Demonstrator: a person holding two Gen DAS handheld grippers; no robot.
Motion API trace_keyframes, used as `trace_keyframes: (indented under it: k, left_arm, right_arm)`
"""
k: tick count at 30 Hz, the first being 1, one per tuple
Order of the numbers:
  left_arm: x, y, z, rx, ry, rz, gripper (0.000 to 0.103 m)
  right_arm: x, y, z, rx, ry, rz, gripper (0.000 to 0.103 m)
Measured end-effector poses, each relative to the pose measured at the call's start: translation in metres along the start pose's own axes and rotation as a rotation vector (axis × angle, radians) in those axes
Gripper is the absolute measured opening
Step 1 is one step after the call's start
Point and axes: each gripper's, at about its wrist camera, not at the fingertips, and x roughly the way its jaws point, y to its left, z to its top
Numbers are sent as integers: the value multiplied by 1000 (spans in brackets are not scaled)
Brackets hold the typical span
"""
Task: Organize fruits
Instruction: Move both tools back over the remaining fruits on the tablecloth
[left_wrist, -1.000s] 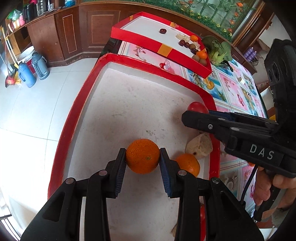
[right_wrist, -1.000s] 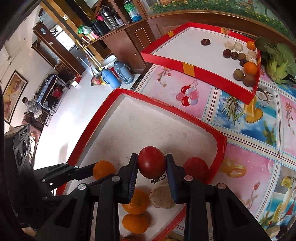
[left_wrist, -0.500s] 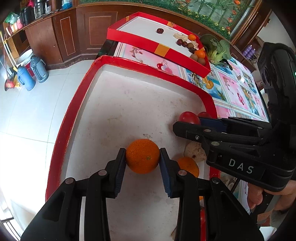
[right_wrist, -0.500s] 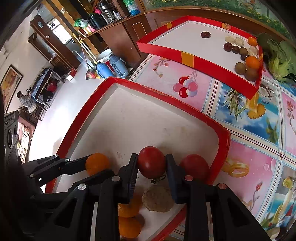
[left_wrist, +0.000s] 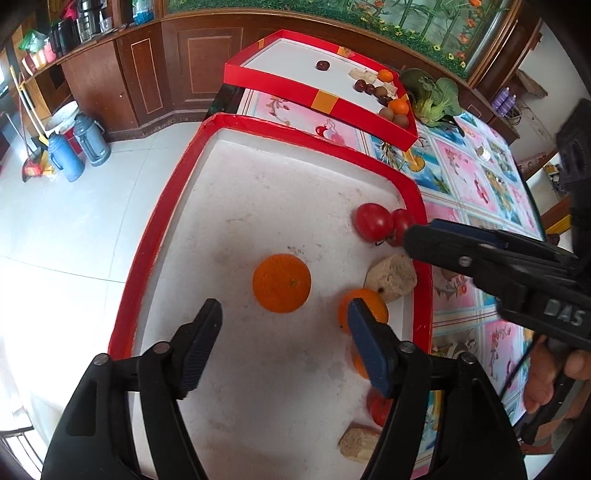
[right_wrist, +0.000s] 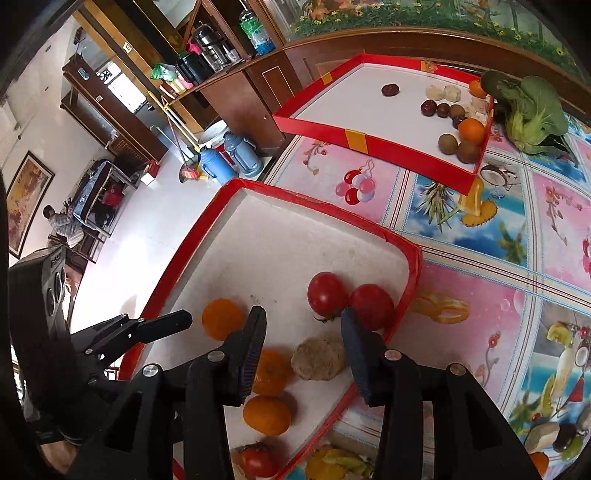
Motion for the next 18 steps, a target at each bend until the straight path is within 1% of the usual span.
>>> trace_keyframes:
  k: [3, 4, 6, 9, 14, 18]
  left_arm:
    - [-8, -5, -7, 4, 0, 14, 73]
    - [-10, -8, -10, 5, 3, 33, 73]
    - [-15, -14, -18, 5, 8, 59, 73]
    - [-22, -25, -30, 9, 11, 49, 73]
    - [-31, -50, -43, 69, 4, 54, 73]
    - [-36, -70, -48, 99, -6, 43, 73]
  right_arm:
    - [-20, -2, -13, 2, -27, 2, 56]
    - [-26, -3, -18, 1, -35, -2, 58]
    - [-38, -6, -31, 3, -43, -22, 66]
    - [-53, -12, -51, 8, -51, -47, 68]
    - [-72, -26, -83, 10, -40, -91, 70]
    - [-88, -45, -105, 52, -38, -106, 71]
